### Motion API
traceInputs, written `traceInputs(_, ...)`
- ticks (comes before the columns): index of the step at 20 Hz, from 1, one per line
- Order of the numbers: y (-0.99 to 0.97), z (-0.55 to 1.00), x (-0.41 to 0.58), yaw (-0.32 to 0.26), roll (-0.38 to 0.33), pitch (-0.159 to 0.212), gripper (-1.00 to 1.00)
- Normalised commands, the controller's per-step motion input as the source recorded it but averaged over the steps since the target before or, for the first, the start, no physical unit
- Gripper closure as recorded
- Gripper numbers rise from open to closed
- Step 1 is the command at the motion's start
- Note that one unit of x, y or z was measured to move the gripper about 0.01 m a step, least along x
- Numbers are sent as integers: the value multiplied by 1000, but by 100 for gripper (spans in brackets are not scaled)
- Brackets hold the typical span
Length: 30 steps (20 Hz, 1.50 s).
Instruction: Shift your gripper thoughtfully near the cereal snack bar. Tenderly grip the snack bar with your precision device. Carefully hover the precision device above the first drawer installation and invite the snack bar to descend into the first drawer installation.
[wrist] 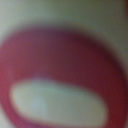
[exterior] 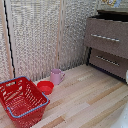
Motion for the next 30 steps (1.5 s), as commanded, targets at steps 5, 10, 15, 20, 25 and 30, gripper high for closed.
traceInputs(5, -788, 271, 31, 75, -10, 108, 100)
traceInputs(10, -541, 7, 127, 116, -71, 159, 100)
traceInputs(15, -456, 0, 158, 68, -158, 190, 100)
traceInputs(20, -267, 30, 128, 189, -97, 101, -100)
traceInputs(25, 5, 74, 210, 91, -39, 29, -100)
traceInputs(30, 76, 180, 167, 15, -46, -3, -100)
